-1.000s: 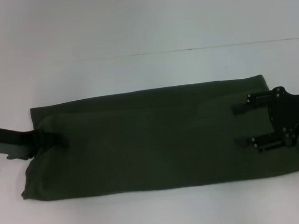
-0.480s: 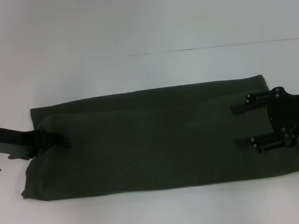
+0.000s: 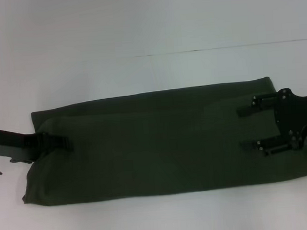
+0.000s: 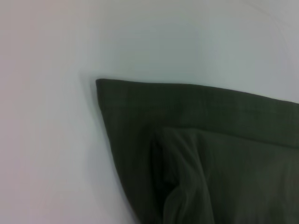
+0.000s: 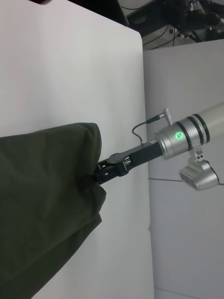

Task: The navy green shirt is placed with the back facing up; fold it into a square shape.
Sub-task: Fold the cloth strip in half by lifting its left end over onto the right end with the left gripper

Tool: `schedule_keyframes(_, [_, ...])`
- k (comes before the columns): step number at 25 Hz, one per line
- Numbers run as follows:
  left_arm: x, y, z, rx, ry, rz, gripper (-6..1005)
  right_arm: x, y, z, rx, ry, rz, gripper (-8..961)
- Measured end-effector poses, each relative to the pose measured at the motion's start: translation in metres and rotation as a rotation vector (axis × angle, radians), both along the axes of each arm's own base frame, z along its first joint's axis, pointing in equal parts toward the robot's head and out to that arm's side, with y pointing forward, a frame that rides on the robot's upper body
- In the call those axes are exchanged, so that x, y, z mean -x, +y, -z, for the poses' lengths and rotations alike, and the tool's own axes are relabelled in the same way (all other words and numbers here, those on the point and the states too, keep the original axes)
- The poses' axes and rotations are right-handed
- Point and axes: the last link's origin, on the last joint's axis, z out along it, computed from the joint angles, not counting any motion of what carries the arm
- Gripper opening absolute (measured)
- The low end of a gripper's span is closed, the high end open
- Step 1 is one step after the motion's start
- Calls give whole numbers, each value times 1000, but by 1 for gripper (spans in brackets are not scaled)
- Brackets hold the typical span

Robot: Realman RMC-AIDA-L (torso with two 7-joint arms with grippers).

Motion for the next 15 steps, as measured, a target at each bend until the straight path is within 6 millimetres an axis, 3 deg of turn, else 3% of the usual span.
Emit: schedule_keyframes(15, [0, 0, 0, 1, 1, 2, 871, 0, -1, 1, 1, 1, 2, 794])
